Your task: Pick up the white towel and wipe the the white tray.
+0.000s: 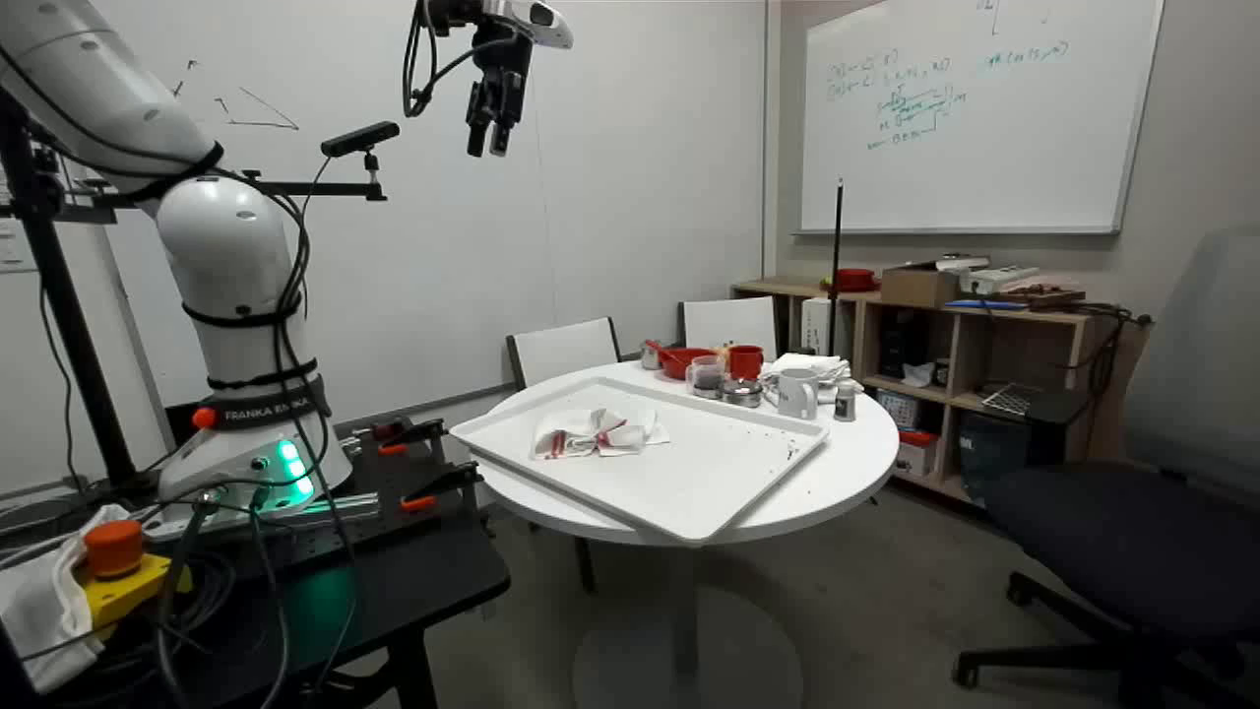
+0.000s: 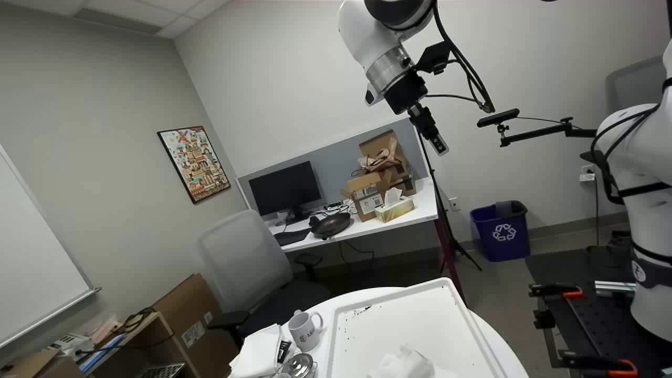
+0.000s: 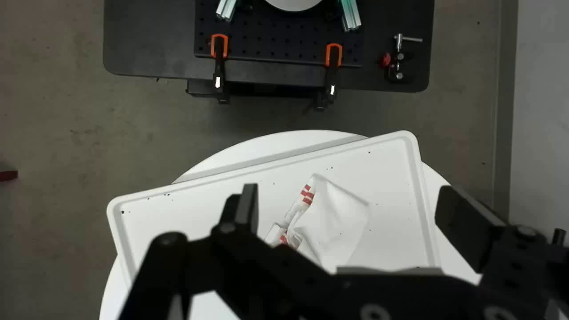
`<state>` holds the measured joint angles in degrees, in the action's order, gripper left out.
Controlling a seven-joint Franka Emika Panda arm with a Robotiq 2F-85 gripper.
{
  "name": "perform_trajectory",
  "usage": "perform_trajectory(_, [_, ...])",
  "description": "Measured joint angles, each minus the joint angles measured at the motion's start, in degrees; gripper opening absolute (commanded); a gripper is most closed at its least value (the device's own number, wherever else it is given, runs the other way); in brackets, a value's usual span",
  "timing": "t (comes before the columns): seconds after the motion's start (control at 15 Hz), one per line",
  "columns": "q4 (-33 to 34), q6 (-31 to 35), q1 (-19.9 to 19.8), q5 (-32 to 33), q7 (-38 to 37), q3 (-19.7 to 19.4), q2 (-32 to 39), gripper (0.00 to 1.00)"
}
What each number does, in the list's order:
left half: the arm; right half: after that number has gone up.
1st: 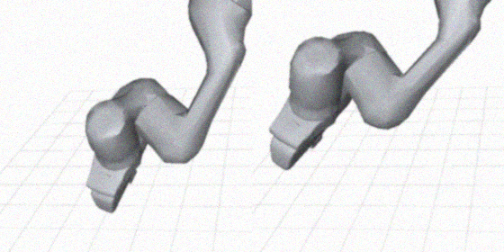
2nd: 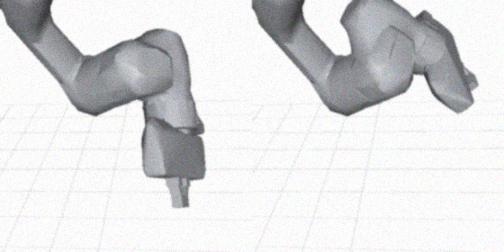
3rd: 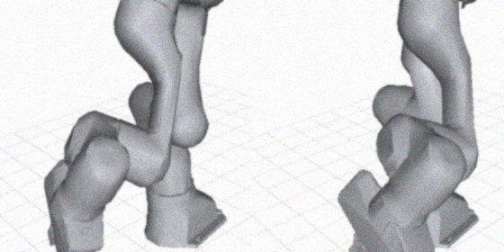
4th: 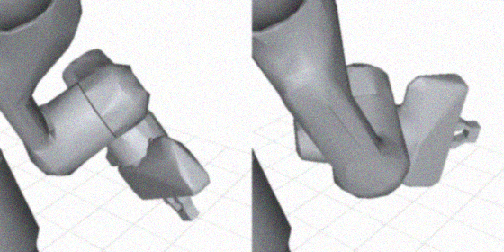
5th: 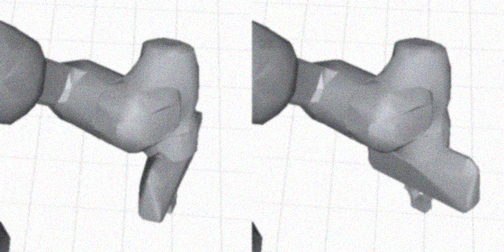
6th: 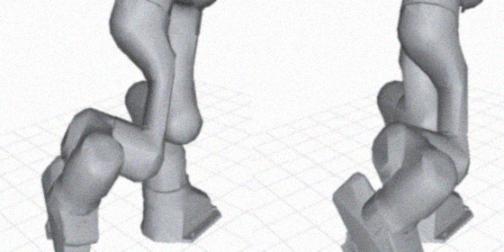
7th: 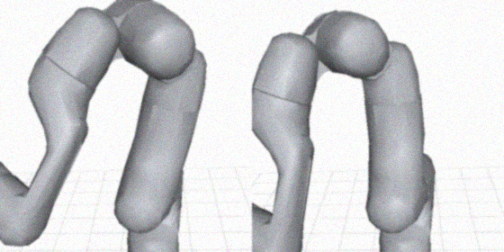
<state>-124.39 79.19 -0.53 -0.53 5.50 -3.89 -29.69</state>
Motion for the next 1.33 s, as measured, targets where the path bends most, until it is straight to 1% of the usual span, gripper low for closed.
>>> perform_trajectory(0.53, [0.0, 0.02, 0.0, 0.0, 0.0, 0.01, 0.05, 1.0])
perform_trajectory(0.73, [-0.05, 0.85, -0.01, 0.0, -0.01, 0.03, 1.07, 1.0])
perform_trajectory(0.93, [-0.41, 5.16, -0.01, 0.0, -0.01, 0.1, 4.01, 1.0])
perform_trajectory(1.33, [-3.08, 17.9, 0.42, -0.09, 0.01, 1.46, 13.9, 1.0])
